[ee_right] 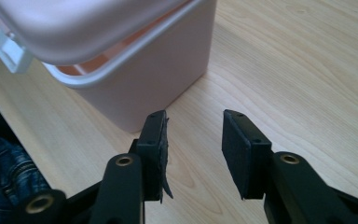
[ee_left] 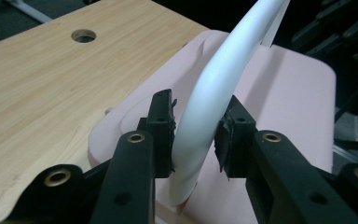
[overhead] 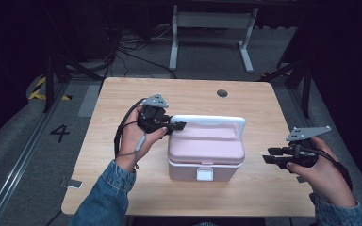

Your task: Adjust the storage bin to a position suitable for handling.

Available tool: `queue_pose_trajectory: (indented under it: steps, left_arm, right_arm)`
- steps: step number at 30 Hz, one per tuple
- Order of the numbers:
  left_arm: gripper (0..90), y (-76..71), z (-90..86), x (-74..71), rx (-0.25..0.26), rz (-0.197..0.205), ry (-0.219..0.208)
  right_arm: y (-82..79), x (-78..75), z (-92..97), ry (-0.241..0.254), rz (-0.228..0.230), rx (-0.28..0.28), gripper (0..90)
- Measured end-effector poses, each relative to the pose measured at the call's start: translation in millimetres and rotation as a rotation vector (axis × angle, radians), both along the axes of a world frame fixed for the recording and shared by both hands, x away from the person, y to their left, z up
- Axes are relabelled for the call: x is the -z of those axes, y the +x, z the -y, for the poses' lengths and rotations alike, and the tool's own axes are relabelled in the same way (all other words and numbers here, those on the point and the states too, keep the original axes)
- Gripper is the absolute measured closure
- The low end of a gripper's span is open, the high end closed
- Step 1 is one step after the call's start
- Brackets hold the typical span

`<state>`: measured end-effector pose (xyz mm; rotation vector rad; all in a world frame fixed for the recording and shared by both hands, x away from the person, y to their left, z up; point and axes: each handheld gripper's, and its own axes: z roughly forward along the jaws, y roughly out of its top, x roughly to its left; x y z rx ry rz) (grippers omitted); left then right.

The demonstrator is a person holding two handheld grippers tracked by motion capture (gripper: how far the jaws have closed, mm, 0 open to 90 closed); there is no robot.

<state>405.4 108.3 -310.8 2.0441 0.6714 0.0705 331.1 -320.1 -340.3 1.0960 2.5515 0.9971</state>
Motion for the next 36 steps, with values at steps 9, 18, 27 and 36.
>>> queue_pose_trajectory:
  steps: [9,18,27,36]
  left_arm:
    - [70.4,5.5,-0.9,-4.6,-0.013,-0.033,-0.024]
    - [70.2,16.6,-2.8,-8.3,-0.049,-0.070,-0.078]
    - [70.2,24.7,-4.1,-10.3,-0.067,-0.083,-0.098]
    - [70.3,32.6,-4.3,-12.3,-0.089,-0.089,-0.121]
  right_arm:
    - [-2.4,-5.1,-6.5,0.027,0.024,-0.028,63.2]
    - [-3.8,-8.8,-18.2,0.062,0.036,-0.067,65.4]
    - [-4.5,-17.5,-32.6,0.148,0.082,-0.073,74.1]
    - [-2.6,-17.0,-46.4,0.170,0.102,-0.099,81.7]
